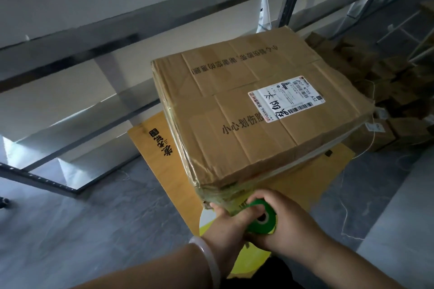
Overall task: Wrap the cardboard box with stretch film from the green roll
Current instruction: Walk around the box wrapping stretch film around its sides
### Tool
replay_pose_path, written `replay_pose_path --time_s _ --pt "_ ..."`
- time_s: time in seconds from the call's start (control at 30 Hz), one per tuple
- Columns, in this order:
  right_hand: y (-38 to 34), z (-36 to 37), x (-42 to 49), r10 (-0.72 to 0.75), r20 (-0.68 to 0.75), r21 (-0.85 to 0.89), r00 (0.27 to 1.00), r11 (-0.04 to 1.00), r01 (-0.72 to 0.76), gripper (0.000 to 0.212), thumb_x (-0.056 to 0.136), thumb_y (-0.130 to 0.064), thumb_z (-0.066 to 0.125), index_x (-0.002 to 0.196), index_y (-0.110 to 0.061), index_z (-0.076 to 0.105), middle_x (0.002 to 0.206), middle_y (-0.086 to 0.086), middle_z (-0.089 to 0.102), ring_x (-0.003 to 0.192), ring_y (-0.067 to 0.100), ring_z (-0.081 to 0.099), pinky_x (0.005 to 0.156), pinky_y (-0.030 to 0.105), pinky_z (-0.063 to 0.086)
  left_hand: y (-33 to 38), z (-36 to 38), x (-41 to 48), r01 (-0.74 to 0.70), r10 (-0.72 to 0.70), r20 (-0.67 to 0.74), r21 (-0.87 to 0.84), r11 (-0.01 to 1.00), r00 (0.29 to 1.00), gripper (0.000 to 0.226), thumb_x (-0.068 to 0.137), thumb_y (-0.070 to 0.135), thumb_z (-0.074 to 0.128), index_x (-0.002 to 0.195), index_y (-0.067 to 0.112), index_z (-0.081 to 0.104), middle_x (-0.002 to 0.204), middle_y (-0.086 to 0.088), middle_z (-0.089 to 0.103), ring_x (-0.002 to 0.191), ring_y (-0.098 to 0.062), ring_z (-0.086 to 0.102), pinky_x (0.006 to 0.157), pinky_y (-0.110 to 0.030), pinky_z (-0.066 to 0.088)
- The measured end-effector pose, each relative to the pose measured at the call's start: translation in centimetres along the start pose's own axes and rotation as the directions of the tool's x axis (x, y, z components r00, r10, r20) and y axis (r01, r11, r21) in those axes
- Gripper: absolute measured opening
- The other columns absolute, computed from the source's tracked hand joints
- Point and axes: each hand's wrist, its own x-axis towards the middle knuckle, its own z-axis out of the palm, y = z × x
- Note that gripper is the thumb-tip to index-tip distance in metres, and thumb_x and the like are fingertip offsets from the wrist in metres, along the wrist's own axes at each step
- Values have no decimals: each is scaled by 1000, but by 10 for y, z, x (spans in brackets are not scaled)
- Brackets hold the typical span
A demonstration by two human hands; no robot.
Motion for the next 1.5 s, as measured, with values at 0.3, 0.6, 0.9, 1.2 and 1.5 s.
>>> replay_pose_path --time_s 0.3,0.6,0.9,1.2,1.5 --pt "49 -45 37 -269 384 -19 883 954 298 77 60 -42 74 122 -64 35 129 -23 51 119 -7 47 100 15 39 -15 57 17 -203 124 -273 -280 938 954 99 43 28 79 135 26 43 120 -12 69 107 -28 66 71 -33 53" --pt "69 -70 46 -424 460 -72 780 858 509 60 67 -40 74 122 -39 50 116 -20 42 115 3 48 95 18 41 -29 99 25 -342 168 -403 -410 846 900 117 48 21 83 150 31 26 127 -14 66 106 -26 69 80 -38 56" --pt "67 -90 43 -265 374 -247 889 895 371 77 50 -68 45 116 -30 46 99 4 70 93 25 66 69 32 49 -28 123 38 -329 208 -282 -507 797 937 124 50 5 82 152 31 16 130 -24 61 102 -35 70 90 -50 56" --pt "79 -128 66 -218 681 -41 699 942 334 88 69 -34 75 136 -58 25 145 -17 37 128 -5 36 103 7 29 -24 137 52 -362 187 -437 -360 860 880 112 42 22 80 141 38 30 117 -10 68 101 -28 70 81 -40 54" --pt "88 -178 95 -141 887 -146 439 818 557 83 80 -35 65 144 -32 13 145 2 34 131 13 37 96 15 26 -31 217 84 -625 167 -733 -410 664 659 127 44 32 79 148 57 12 131 -6 62 110 -32 64 93 -46 50"
